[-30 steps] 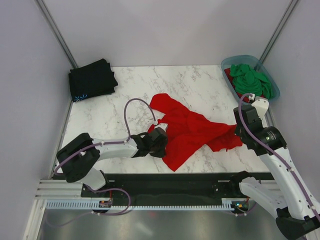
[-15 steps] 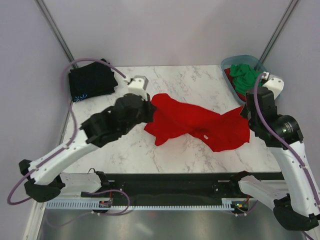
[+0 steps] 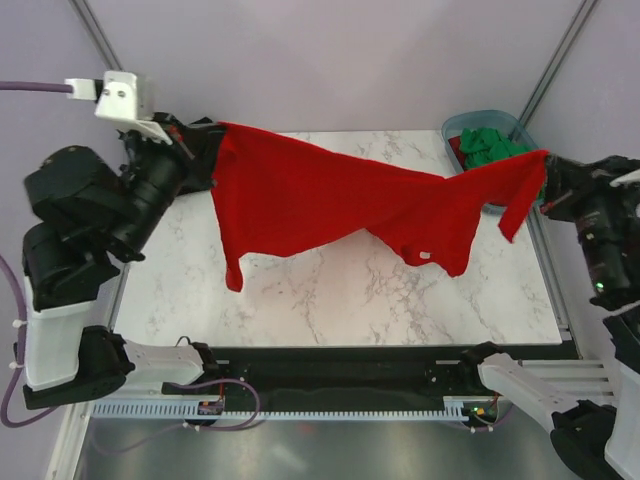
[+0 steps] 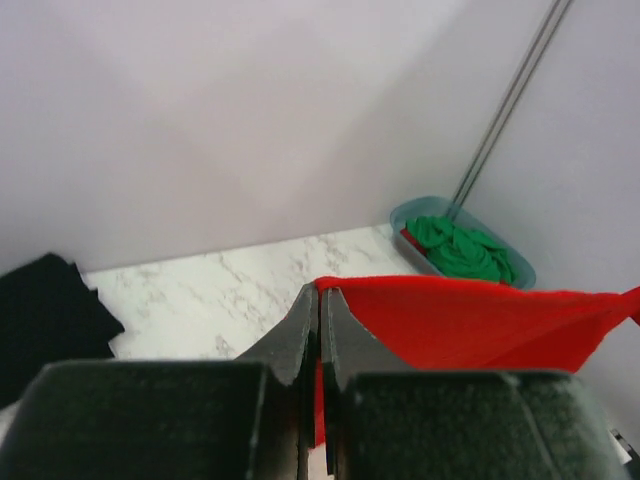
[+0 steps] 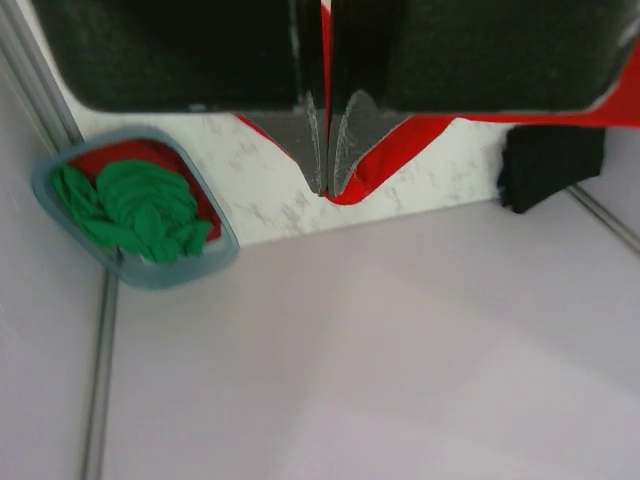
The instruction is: Fold and stack the t-shirts
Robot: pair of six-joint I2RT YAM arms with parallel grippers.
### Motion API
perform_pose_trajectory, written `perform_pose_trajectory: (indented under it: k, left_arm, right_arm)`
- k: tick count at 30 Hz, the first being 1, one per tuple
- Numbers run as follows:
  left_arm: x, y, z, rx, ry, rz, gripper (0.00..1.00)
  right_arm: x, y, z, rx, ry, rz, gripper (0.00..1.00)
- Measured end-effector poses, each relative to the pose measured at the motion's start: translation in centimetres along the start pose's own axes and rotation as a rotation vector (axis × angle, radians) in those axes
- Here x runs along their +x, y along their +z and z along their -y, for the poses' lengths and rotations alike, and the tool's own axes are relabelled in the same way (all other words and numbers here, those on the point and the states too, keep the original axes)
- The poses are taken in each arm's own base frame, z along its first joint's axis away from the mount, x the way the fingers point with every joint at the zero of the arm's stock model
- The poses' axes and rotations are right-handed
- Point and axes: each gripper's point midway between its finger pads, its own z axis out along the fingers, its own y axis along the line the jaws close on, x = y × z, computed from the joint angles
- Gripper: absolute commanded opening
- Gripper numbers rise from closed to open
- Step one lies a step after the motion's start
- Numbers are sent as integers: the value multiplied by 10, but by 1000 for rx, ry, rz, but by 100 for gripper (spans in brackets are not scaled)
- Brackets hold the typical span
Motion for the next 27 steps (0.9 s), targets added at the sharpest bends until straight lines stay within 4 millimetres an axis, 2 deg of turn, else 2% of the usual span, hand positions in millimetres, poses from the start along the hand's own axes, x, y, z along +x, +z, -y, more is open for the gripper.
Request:
perform_pose_trajectory:
  k: [4, 9, 13, 16, 18, 20, 23, 26, 27]
  left_arm:
    - [-47, -22, -4, 70, 25, 122, 2]
    - [-91, -58, -5, 192, 40, 271, 2]
    - [-127, -99, -9, 305, 32, 423, 2]
    - [-147, -127, -17, 349, 21, 527, 2]
    - [-156, -137, -20, 359, 21, 578, 2]
    - [-159, -136, -21, 349, 30, 599, 2]
    - [-146, -114, -15, 307, 82, 569, 2]
    - [-116, -74, -7, 225, 161, 494, 2]
    - [-102, -58, -5, 189, 195, 461, 2]
  right_arm:
    - [-63, -37, -22, -178, -4, 182, 0]
    - [-135, -96, -41, -364, -13, 413, 0]
    - [-171, -134, -48, -459, -27, 556, 0]
    - [-183, -146, -51, -490, -46, 609, 0]
    - [-185, -148, -53, -500, -69, 623, 0]
    - [-188, -144, -56, -503, -88, 630, 0]
    - [-186, -121, -63, -487, -129, 615, 0]
    - [-171, -69, -78, -451, -179, 549, 0]
    - [-160, -42, -85, -434, -198, 508, 0]
